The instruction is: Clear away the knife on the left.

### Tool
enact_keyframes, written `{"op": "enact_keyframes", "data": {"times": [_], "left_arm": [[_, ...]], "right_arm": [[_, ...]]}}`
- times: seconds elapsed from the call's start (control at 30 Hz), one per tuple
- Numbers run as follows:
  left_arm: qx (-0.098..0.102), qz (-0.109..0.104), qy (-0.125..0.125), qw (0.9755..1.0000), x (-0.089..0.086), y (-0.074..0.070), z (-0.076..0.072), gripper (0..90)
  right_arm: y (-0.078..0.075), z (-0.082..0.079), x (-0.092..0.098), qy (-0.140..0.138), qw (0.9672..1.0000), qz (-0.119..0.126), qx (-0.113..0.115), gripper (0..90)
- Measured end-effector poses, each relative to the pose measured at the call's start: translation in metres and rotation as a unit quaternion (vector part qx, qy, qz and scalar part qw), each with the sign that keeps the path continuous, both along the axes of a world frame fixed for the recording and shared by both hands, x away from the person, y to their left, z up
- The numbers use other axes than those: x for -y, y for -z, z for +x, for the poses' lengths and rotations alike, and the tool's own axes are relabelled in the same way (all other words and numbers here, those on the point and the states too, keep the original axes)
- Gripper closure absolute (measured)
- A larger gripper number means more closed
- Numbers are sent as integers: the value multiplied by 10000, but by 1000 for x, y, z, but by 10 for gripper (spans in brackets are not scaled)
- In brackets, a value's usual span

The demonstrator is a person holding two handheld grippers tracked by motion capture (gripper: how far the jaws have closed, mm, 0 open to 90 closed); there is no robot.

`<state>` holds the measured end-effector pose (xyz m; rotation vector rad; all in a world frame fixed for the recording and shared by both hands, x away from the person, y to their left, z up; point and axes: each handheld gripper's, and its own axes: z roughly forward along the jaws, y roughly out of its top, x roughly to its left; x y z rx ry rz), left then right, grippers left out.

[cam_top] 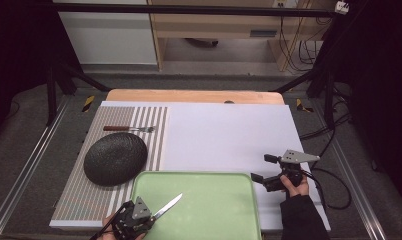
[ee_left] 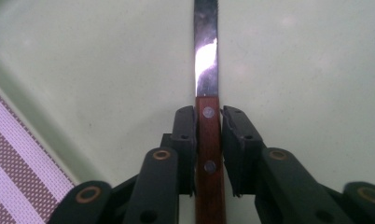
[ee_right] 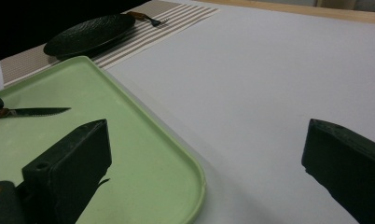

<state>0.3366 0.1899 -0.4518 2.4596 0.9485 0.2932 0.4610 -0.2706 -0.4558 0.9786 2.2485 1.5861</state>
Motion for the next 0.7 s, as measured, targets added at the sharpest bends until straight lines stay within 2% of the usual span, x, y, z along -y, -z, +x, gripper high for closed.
{"op": "enact_keyframes", "data": {"times": [0.03,0.13,0.23,0.27,0.5,0.7], "left_arm": [[0,0,0,10000,0,0,0,734],[137,-188,-6,9997,-2,-6,-1,729],[182,-232,36,9996,-2,-6,-1,754],[200,-274,77,9994,-1,-5,0,787],[170,-358,246,9989,2,-3,1,894],[237,-371,454,9980,7,-1,1,897]], "right_arm": [[0,0,0,0,10000,0,0,16],[0,0,0,-6,10000,-11,-5,16],[0,0,0,-4,10000,-11,-6,16],[0,0,0,-3,10000,-2,-1,16],[0,0,1,9,10000,8,20,16],[0,0,0,11,10000,1,16,16]]}}
